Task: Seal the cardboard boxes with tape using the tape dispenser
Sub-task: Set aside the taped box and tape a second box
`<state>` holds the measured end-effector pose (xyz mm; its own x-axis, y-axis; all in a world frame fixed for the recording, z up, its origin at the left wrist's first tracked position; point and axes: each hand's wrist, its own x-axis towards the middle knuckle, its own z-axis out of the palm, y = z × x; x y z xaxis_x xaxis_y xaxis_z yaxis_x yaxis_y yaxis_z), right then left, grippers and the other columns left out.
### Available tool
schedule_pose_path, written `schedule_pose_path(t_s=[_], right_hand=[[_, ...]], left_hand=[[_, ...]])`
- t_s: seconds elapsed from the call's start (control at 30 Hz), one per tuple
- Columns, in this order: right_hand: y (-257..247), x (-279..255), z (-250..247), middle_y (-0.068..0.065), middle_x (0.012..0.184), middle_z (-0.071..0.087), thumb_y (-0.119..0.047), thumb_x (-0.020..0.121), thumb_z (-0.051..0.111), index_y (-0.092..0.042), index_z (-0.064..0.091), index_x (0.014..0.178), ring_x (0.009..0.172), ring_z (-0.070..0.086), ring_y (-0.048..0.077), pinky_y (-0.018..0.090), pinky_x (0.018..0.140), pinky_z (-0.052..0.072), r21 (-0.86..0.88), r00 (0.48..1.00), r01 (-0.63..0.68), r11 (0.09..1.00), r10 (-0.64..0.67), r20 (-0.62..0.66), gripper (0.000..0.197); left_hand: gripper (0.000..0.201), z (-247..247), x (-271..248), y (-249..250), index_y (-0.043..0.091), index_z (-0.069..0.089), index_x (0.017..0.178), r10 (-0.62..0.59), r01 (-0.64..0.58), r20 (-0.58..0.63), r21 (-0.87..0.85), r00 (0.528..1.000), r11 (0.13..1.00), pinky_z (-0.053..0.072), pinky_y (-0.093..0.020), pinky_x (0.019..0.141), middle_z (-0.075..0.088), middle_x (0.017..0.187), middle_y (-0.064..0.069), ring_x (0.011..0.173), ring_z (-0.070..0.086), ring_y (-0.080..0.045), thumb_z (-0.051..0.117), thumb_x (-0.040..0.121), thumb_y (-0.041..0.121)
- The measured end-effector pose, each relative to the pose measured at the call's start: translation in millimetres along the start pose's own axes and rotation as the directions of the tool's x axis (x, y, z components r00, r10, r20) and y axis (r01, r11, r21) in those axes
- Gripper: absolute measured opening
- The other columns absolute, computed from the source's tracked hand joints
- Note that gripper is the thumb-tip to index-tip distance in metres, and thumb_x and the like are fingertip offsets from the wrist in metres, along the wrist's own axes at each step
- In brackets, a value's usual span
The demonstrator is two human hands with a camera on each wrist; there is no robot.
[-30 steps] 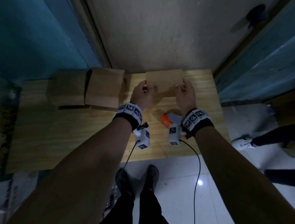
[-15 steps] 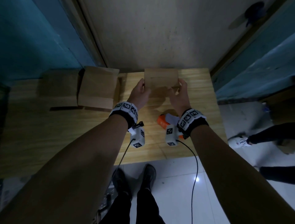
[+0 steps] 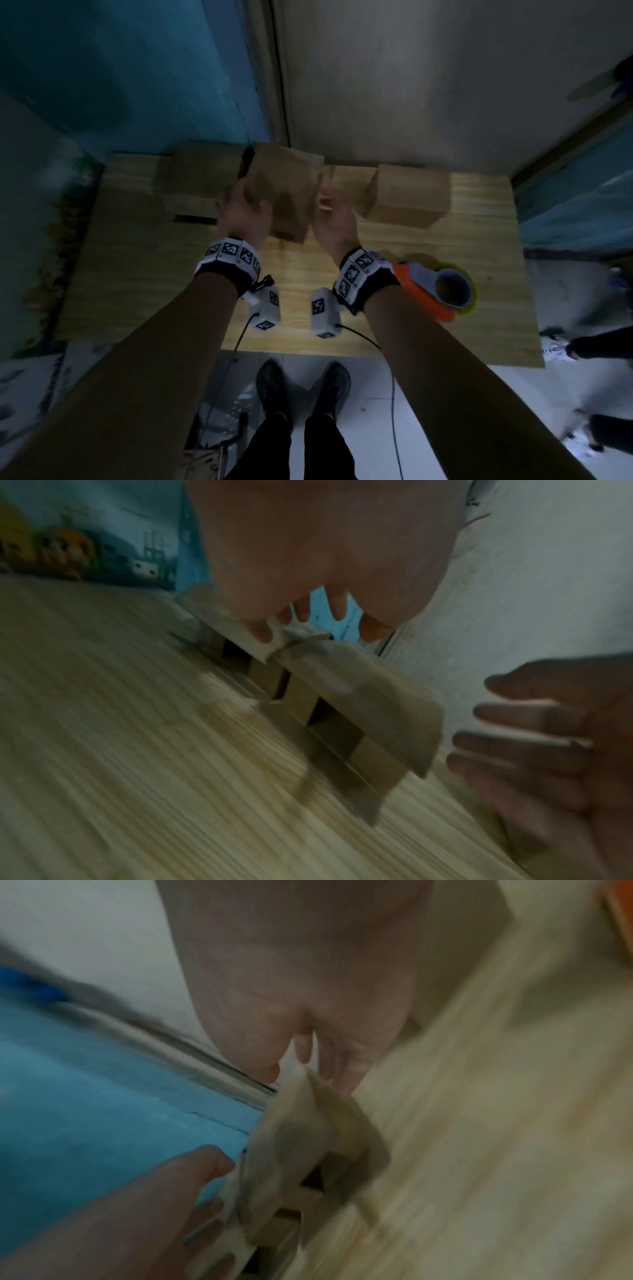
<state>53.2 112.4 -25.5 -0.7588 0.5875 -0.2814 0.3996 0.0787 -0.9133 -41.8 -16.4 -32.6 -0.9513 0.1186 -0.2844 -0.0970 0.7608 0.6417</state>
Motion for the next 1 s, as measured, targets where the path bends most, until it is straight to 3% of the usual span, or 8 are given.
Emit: schedule_pose_path(t_s=[0.1, 0.23, 0.33, 0.43, 0.6, 0.77, 0.9, 1.0], right_hand=[[5.3, 7.6, 24.3, 0.008, 0.138, 0.054, -0.032, 0.1, 0.057, -0.017, 0.034, 0.151, 0.122, 0.056, 0.031, 0.036, 0.091, 0.048, 0.007, 0.962, -0.27, 0.963, 0.269, 0.051, 0.058], [15.8, 13.1, 35.7, 0.012, 0.151, 0.046, -0.034, 0.1, 0.058, -0.019, 0.025, 0.157, 0.13, 0.051, 0.034, 0.035, 0.087, 0.046, 0.006, 0.925, -0.376, 0.927, 0.374, 0.062, 0.067], [15.2, 15.6, 35.5, 0.011, 0.141, 0.056, -0.031, 0.102, 0.054, -0.019, 0.039, 0.151, 0.112, 0.058, 0.03, 0.033, 0.083, 0.046, -0.013, 0.938, -0.344, 0.939, 0.345, 0.042, 0.053], [14.3, 19.8, 35.7, 0.01, 0.13, 0.063, -0.028, 0.103, 0.048, -0.02, 0.047, 0.145, 0.095, 0.06, 0.027, 0.037, 0.079, 0.053, -0.041, 0.948, -0.312, 0.949, 0.314, 0.046, 0.043], [14.2, 19.6, 34.3, 0.007, 0.128, 0.065, -0.031, 0.102, 0.05, -0.023, 0.046, 0.147, 0.101, 0.065, 0.029, 0.044, 0.088, 0.058, -0.021, 0.942, -0.327, 0.945, 0.328, 0.07, 0.046], [16.9, 18.8, 25.3, 0.002, 0.105, 0.068, -0.029, 0.101, 0.052, -0.023, 0.046, 0.147, 0.104, 0.065, 0.027, 0.047, 0.093, 0.057, 0.087, 0.927, -0.369, 0.926, 0.359, 0.108, 0.047], [16.0, 14.2, 12.1, -0.007, 0.098, 0.064, -0.021, 0.101, 0.05, -0.023, 0.051, 0.144, 0.101, 0.062, 0.023, 0.041, 0.091, 0.058, 0.106, 0.932, -0.358, 0.928, 0.347, 0.106, 0.042], [11.9, 4.8, 2.2, -0.015, 0.091, 0.061, -0.026, 0.099, 0.053, -0.026, 0.054, 0.142, 0.091, 0.061, 0.012, 0.038, 0.089, 0.056, 0.101, 0.942, -0.334, 0.937, 0.329, 0.06, 0.043]], left_hand=[[0.074, -10.7, 13.0, -11.4, 0.035, 0.029, 0.149, -0.081, 0.083, 0.123, -0.013, 0.989, 0.996, 0.04, -0.042, 0.103, 0.033, 0.153, -0.009, 0.134, 0.038, -0.034, 0.059, 0.083, 0.049], [0.067, -17.5, 19.5, -15.8, 0.037, 0.035, 0.146, -0.07, 0.074, 0.119, -0.026, 0.99, 0.997, 0.043, -0.044, 0.105, 0.047, 0.143, -0.01, 0.129, 0.045, -0.034, 0.054, 0.082, 0.045], [0.065, -21.7, 21.0, -12.9, 0.038, 0.036, 0.144, -0.067, 0.069, 0.125, -0.008, 0.99, 0.998, 0.046, -0.048, 0.101, 0.054, 0.137, -0.009, 0.125, 0.047, -0.035, 0.051, 0.08, 0.046], [0.067, -22.7, 23.0, -13.6, 0.041, 0.032, 0.144, -0.1, 0.103, 0.105, -0.017, 0.989, 0.995, 0.043, -0.05, 0.104, 0.045, 0.144, -0.012, 0.13, 0.042, -0.036, 0.055, 0.081, 0.046], [0.073, -20.8, 17.2, -16.3, 0.025, 0.035, 0.149, 0.051, -0.063, 0.127, 0.091, 0.991, 0.994, 0.034, -0.045, 0.112, 0.038, 0.152, -0.007, 0.138, 0.035, -0.032, 0.057, 0.086, 0.055], [0.119, -14.3, 11.4, -10.2, 0.015, 0.04, 0.147, -0.051, 0.048, 0.257, 0.02, 0.965, 0.999, 0.044, -0.042, 0.105, 0.046, 0.145, -0.011, 0.129, 0.047, -0.032, 0.037, 0.049, 0.082], [0.103, -8.5, 8.9, -13.6, 0.021, 0.044, 0.144, -0.087, 0.103, 0.26, -0.05, 0.962, 0.993, 0.045, -0.041, 0.103, 0.048, 0.143, -0.005, 0.127, 0.049, -0.028, 0.054, 0.06, 0.079], [0.07, -9.1, 2.6, -9.7, 0.019, 0.049, 0.136, -0.065, 0.09, 0.183, -0.133, 0.981, 0.987, 0.041, -0.027, 0.089, 0.051, 0.13, 0.002, 0.114, 0.052, -0.019, 0.066, 0.079, 0.057]])
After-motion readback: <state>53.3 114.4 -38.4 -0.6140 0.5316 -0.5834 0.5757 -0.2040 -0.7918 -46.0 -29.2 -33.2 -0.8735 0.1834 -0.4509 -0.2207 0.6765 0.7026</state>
